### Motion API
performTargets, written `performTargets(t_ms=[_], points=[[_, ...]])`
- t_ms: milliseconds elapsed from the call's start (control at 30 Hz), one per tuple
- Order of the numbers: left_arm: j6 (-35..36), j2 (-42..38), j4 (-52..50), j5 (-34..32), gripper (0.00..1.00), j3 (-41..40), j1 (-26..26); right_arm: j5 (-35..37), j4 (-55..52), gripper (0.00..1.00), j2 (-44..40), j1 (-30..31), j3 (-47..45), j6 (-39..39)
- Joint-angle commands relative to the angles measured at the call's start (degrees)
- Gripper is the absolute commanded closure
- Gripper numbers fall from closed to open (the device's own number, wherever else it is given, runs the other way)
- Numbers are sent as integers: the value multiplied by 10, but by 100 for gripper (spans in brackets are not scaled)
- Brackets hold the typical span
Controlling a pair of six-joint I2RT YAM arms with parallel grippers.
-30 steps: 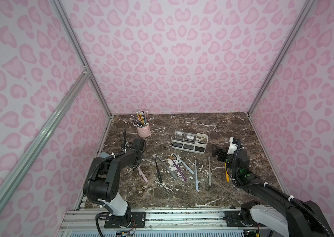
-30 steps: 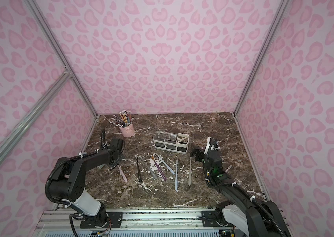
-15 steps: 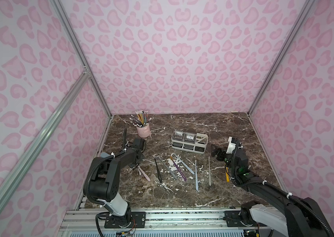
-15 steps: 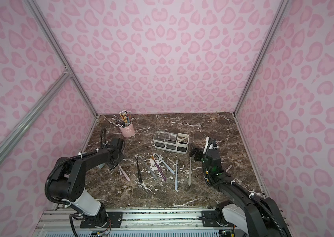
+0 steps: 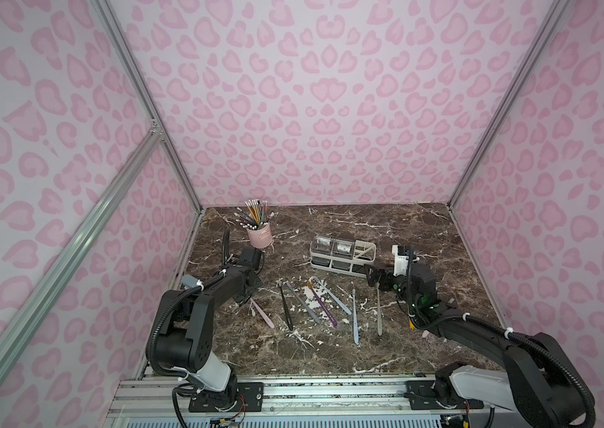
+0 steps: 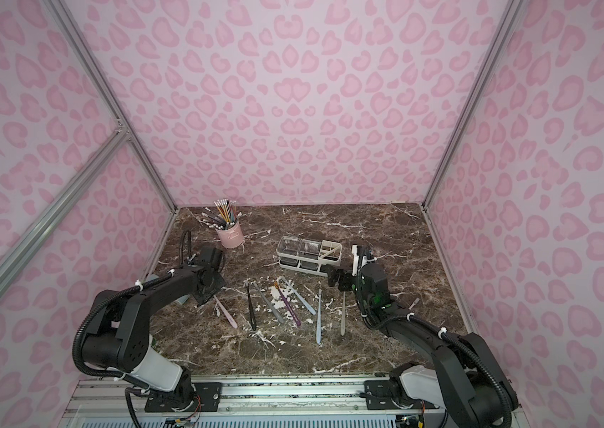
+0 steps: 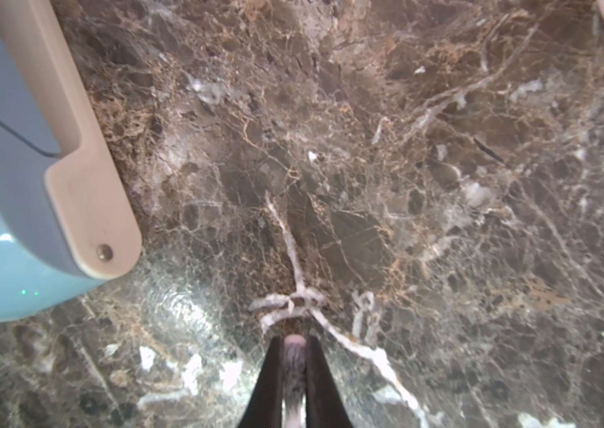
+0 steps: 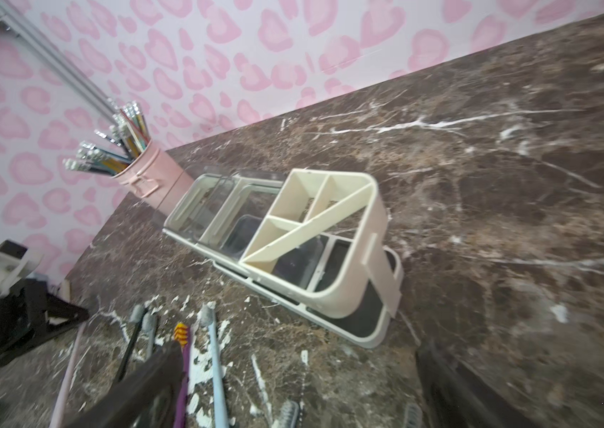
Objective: Place the toothbrush into the toothbrush holder
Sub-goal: Pick up the toothbrush from the center of the board.
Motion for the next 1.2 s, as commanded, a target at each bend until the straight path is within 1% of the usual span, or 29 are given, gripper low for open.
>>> performTargets(t_ms=[0,67,133,233,367,467,567,633,800,933,1100,1167], points=[[2,-12,-6,-21,98,10,-7,-111,30,0,32,8,25,-18],[6,-23,-12,-28,98,17,-15,-172,29,0,63,14,43,-21],[9,-33,-18,-34,98,25,-25,-213,17,0,92,27,65,-31],[16,-44,-30,-47,98,47,-54,-243,-16,0,130,61,101,-60],[16,-48,-51,-81,98,83,-110,-229,-52,0,160,117,136,-96],[17,-47,-54,-106,98,105,-149,-214,-50,0,162,135,142,-92],[23,-48,-37,-110,98,117,-168,-231,-47,1,156,143,145,-84],[33,-54,-15,-101,98,121,-177,-218,-48,2,146,153,142,-82],[50,-54,18,-87,98,146,-198,-228,-29,4,128,157,122,-61],[52,-43,30,-80,98,169,-224,-232,-7,13,116,169,109,-42],[50,-19,30,-83,98,195,-260,-237,11,19,115,186,108,-22],[49,-13,36,-76,98,200,-271,-237,18,24,114,193,109,-18]])
